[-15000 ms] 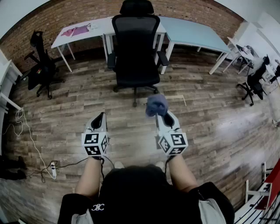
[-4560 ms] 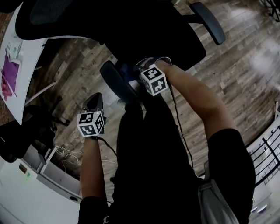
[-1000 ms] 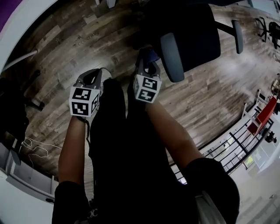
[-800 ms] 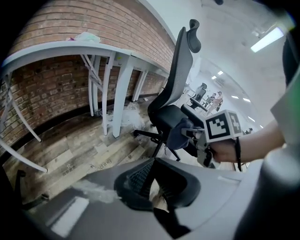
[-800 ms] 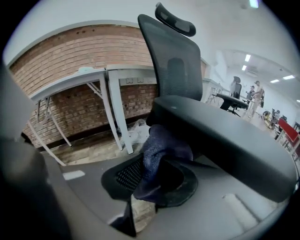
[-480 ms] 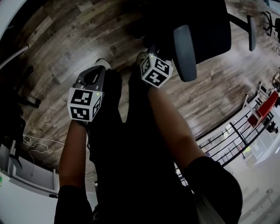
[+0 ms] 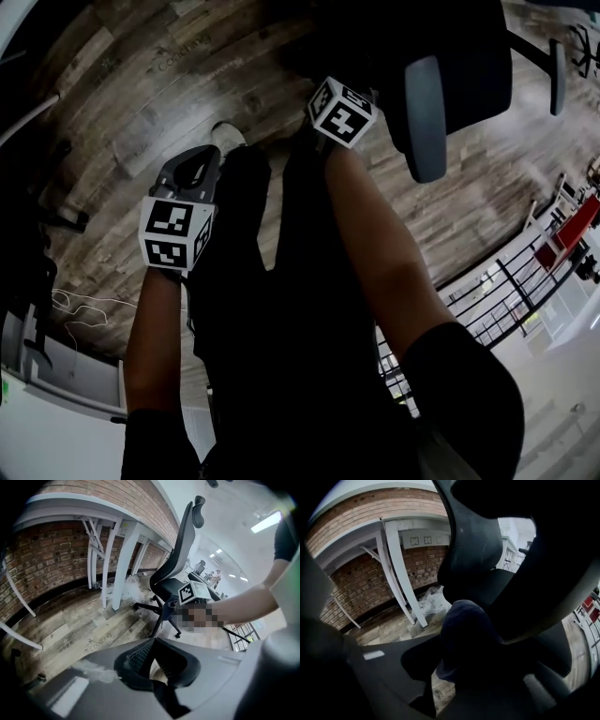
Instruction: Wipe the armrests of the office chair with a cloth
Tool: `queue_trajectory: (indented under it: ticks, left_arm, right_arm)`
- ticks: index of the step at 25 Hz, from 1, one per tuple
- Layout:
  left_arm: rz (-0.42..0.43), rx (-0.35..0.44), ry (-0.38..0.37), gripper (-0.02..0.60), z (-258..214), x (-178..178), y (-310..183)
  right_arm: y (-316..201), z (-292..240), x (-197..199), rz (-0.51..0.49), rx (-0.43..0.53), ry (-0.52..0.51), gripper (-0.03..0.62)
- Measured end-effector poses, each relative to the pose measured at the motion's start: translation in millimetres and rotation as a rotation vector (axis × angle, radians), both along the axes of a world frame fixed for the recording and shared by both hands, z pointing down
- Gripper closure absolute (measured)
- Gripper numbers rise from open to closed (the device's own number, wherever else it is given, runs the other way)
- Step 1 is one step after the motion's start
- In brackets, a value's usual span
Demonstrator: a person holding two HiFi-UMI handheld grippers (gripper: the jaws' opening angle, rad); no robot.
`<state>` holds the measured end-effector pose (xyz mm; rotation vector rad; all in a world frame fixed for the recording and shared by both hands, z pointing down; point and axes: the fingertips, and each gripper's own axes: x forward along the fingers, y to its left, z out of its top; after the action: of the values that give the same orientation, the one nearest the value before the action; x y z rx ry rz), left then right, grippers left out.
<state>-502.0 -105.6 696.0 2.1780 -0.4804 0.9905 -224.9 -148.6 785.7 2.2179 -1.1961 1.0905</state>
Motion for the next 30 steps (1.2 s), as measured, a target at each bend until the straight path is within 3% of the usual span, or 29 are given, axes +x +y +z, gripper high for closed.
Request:
queue_trajectory:
  ticks: [7, 10, 23, 27, 30]
  left_arm:
    - [0.027, -0.003, -0.039, 0.575, 19, -15, 3]
    - [0.032, -0.011, -0.041, 0.575, 24, -13, 7]
    - [0.143, 0.038, 0.025, 0.575, -29, 47, 13]
    - [0.169, 0.055, 0.032, 0.575, -57, 54, 12]
    - [0.183, 0.059, 0.022, 0.575, -74, 47, 9]
  right_arm:
    - [19, 59, 5, -0.006, -0.102, -0.001, 0.513]
    - [31, 63, 13, 0.050, -0.109, -0.015, 0.511]
    - [81, -45, 19, 0.338, 0.093, -0.026, 0.511]
    - [80, -76, 7, 0.305, 0.135, -0.064, 0.511]
    - [77, -97, -19, 0.184, 0.132, -0.108, 0.511]
